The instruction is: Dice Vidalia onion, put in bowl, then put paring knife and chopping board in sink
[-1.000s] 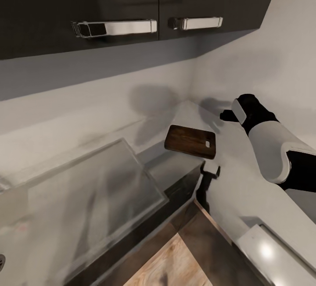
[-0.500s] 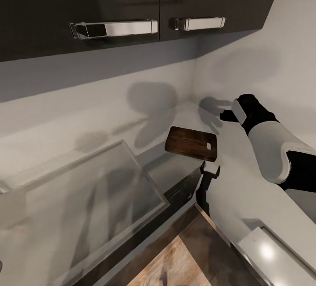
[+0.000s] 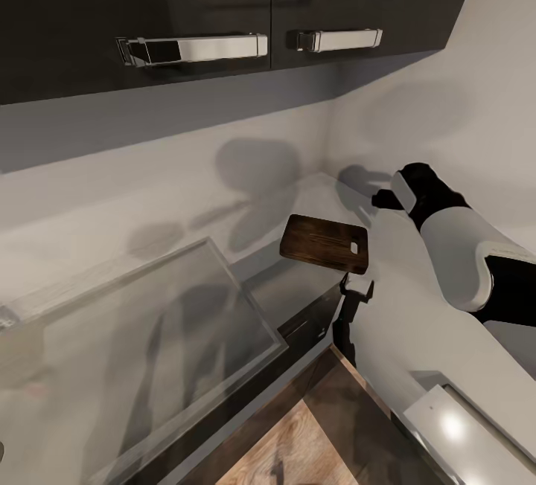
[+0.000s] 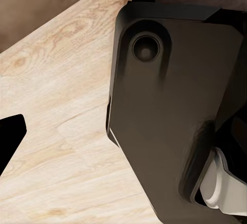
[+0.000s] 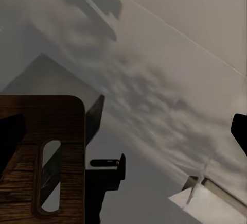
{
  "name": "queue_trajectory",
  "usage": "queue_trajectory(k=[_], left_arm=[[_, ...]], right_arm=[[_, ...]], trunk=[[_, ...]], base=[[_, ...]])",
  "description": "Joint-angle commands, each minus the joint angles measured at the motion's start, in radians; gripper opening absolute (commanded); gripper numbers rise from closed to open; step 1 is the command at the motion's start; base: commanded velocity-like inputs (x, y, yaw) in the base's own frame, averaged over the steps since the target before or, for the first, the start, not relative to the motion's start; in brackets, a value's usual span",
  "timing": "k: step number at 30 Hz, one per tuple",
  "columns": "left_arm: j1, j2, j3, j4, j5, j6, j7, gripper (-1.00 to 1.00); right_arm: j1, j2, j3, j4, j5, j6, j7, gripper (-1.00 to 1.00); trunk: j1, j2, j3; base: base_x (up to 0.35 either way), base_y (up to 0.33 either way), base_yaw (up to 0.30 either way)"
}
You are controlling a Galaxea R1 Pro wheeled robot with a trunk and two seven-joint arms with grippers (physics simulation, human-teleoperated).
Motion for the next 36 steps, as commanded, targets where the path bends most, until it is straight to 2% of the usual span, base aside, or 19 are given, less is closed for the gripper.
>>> queue_trajectory(k=[1, 6, 21, 36], left_arm=[[-0.001, 0.0, -0.008, 0.002, 0.008, 0.0, 0.001, 1.0], [-0.001, 0.0, -0.008, 0.002, 0.008, 0.0, 0.001, 1.0], [-0.001, 0.0, -0.008, 0.002, 0.008, -0.001, 0.0, 1.0], [-0.001, 0.0, -0.008, 0.004, 0.008, -0.001, 0.0, 1.0]], right_arm=[[-0.001, 0.001, -0.006, 0.003, 0.003, -0.01, -0.001, 1.0], [-0.001, 0.001, -0.006, 0.03, 0.003, -0.038, -0.001, 1.0], [0.004, 0.001, -0.006, 0.041, 0.003, -0.044, -0.001, 1.0], [0.043, 0.001, -0.006, 0.056, 0.002, -0.045, -0.001, 1.0]], trunk=[[0.001, -0.002, -0.002], [0.001, -0.002, -0.002], [0.001, -0.002, -0.002], [0.001, -0.002, -0.002]], base=[[0.0, 0.0, 0.0], [0.0, 0.0, 0.0], [0.0, 0.0, 0.0], [0.0, 0.0, 0.0]])
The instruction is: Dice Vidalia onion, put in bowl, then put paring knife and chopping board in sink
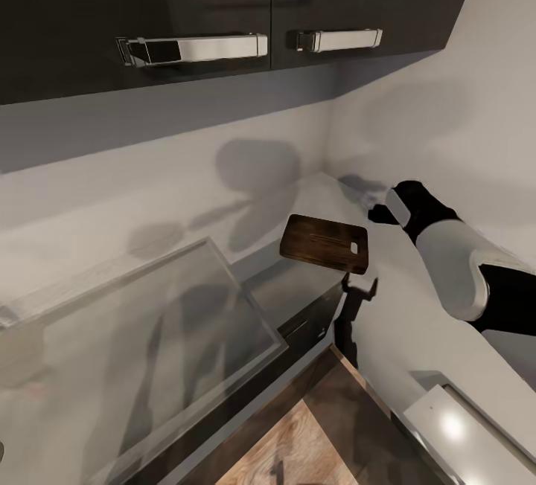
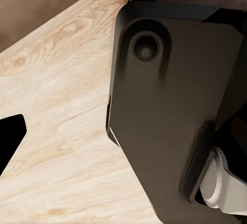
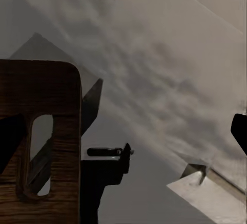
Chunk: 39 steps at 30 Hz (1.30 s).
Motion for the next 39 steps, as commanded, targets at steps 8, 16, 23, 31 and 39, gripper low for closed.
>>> queue_trajectory(k=[8, 16, 23, 31, 39], left_arm=[[-0.001, 0.0, -0.008, 0.002, 0.008, 0.0, 0.001, 1.0], [-0.001, 0.0, -0.008, 0.002, 0.008, 0.0, 0.001, 1.0], [-0.001, 0.0, -0.008, 0.002, 0.008, 0.0, 0.001, 1.0], [-0.001, -0.001, -0.008, 0.002, 0.008, 0.0, 0.001, 1.0], [-0.001, -0.001, -0.008, 0.002, 0.008, 0.0, 0.001, 1.0]], right_arm=[[0.008, 0.0, -0.006, 0.055, 0.003, -0.055, -0.001, 1.0], [0.012, -0.011, -0.006, 0.119, 0.003, -0.114, -0.001, 1.0], [0.013, -0.012, -0.007, 0.122, 0.003, -0.117, -0.004, 1.0], [0.013, -0.012, -0.006, 0.123, 0.003, -0.117, -0.004, 1.0], [0.013, -0.01, -0.006, 0.124, 0.002, -0.117, -0.002, 1.0]], trunk=[[0.0, -0.002, -0.002], [0.0, -0.002, -0.002], [0.0, -0.002, -0.002], [0.0, -0.002, -0.004], [0.0, -0.002, -0.015]], base=[[0.0, 0.0, 0.0], [0.0, 0.0, 0.0], [0.0, 0.0, 0.0], [0.0, 0.0, 0.0], [0.0, 0.0, 0.0]])
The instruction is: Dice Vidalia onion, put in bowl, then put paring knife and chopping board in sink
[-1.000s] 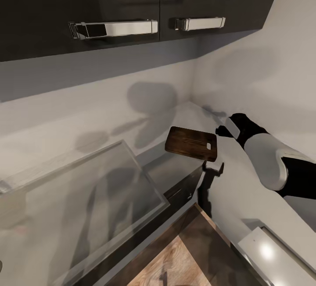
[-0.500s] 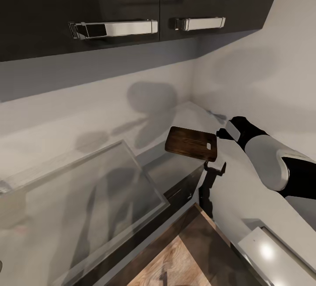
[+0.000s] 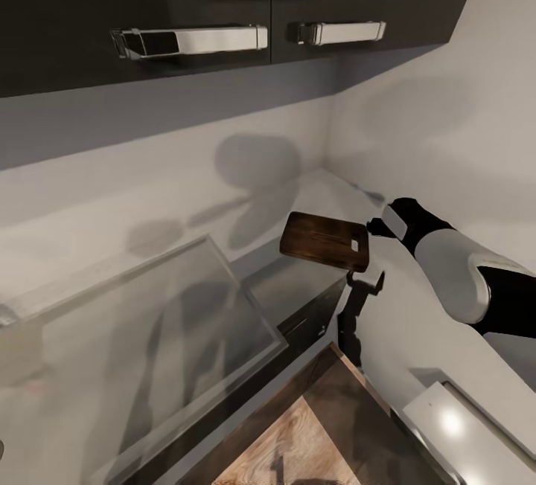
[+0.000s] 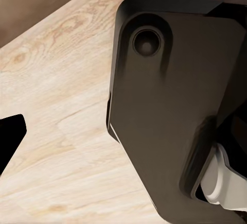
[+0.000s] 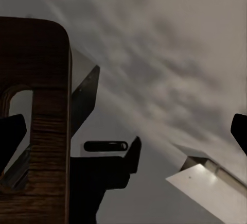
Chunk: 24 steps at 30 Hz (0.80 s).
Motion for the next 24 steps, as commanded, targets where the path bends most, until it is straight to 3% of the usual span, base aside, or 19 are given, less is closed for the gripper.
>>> queue_trajectory(k=[1, 24], left_arm=[[-0.001, 0.0, -0.008, 0.002, 0.008, -0.001, 0.001, 1.0], [-0.001, 0.0, -0.008, 0.001, 0.008, -0.002, 0.001, 1.0]], right_arm=[[-0.001, 0.001, -0.008, 0.001, 0.003, 0.004, -0.003, 1.0], [-0.001, 0.007, -0.006, 0.034, -0.001, 0.002, 0.003, 1.0]], trunk=[[0.0, -0.002, -0.003], [0.0, -0.002, -0.008]], base=[[0.0, 0.0, 0.0], [0.0, 0.0, 0.0]])
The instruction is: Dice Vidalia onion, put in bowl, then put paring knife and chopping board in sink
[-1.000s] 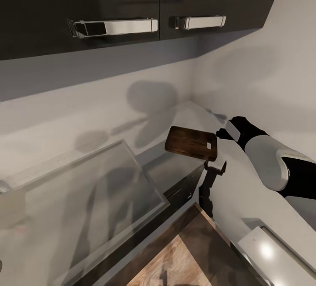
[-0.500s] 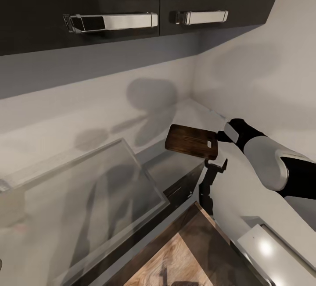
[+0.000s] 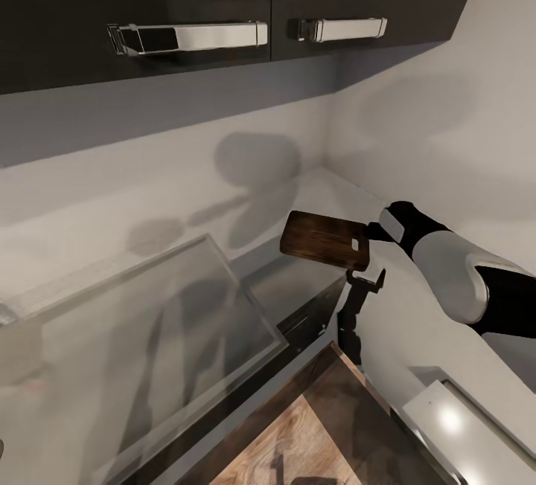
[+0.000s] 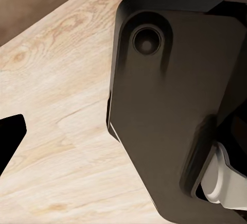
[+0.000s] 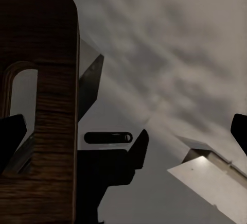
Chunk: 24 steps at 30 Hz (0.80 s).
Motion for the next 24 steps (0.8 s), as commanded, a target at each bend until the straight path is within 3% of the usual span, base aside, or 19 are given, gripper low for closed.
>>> queue_trajectory(k=[1, 12, 24], left_arm=[[-0.001, 0.0, -0.008, 0.002, 0.008, -0.001, 0.001, 1.0], [-0.001, 0.0, -0.008, 0.002, 0.008, 0.0, 0.001, 1.0], [-0.001, 0.0, -0.008, 0.003, 0.008, 0.0, 0.001, 1.0]], right_arm=[[-0.001, 0.001, -0.008, -0.001, 0.003, 0.004, -0.003, 1.0], [-0.001, 0.007, -0.008, -0.001, 0.003, 0.004, -0.003, 1.0], [-0.001, 0.007, -0.008, -0.001, 0.002, 0.004, -0.003, 1.0]], trunk=[[0.001, -0.002, -0.002], [0.001, -0.002, -0.003], [0.001, -0.002, -0.019]], base=[[0.0, 0.0, 0.0], [0.0, 0.0, 0.0], [0.0, 0.0, 0.0]])
